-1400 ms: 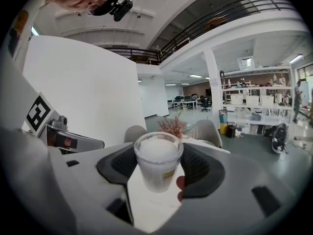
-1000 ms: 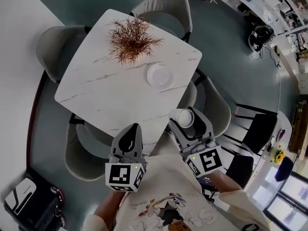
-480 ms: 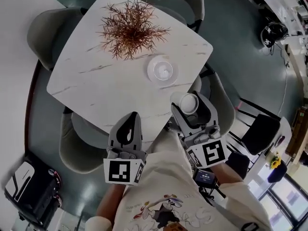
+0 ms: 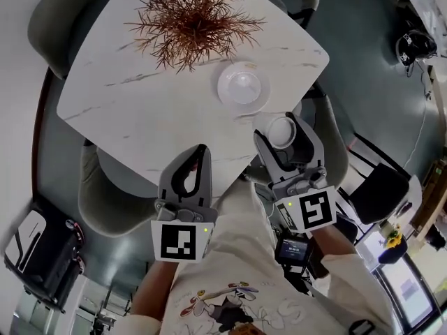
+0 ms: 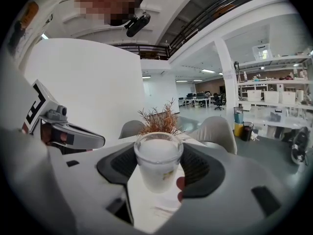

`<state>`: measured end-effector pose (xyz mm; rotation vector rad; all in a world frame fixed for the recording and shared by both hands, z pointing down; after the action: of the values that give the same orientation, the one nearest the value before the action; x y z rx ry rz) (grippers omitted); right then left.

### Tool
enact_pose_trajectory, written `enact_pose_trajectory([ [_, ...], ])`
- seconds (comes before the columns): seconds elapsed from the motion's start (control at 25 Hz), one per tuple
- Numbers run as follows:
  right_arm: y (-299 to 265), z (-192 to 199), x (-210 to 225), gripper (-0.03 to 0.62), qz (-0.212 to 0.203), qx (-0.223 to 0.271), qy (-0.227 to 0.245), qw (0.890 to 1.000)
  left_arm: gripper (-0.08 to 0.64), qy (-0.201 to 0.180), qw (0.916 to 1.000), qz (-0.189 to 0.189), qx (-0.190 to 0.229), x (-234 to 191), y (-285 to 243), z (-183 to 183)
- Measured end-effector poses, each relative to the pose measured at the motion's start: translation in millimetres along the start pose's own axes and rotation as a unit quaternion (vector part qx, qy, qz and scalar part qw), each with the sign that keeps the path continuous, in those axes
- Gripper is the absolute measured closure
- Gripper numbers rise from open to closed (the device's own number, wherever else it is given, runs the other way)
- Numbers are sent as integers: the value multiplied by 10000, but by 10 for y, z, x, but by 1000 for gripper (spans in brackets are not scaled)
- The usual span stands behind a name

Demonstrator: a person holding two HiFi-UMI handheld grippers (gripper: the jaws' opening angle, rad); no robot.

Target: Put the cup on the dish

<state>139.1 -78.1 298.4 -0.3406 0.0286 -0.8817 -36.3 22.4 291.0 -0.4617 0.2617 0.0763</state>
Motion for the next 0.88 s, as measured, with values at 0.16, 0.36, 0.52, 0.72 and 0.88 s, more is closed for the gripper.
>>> enact_pose_trajectory([
  [0.16,-114,116,53,321,-163,-75,90,9998,554,-95,9998,-15,-185,13,-123,106],
  [0.36,-286,284,140,321,-296,-94,157,9994,554,-369,9990,101,-241,15,-404,247],
  [0.52,-382,405,195,321,-357,-134,170,9991,554,-730,9966,172,-333,2,-589,313],
  [0.72,-550,526,280,321,-392,-110,221,9989,554,-607,9977,-28,-303,-65,-790,404],
  [0.88,-649,650,297,321,-407,-103,285,9987,554,-713,9968,-37,-362,-109,-916,521],
])
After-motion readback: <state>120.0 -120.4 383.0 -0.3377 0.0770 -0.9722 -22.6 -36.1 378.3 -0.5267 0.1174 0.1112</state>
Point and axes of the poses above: the fingertips, and each gripper's own axes: y backward along the fingers, x to its right, z out of its underside, the point moved 8 cm from there along y, backward along the fingers, and after that the axes turned 3 degrees about x, right-handed, at the moved point
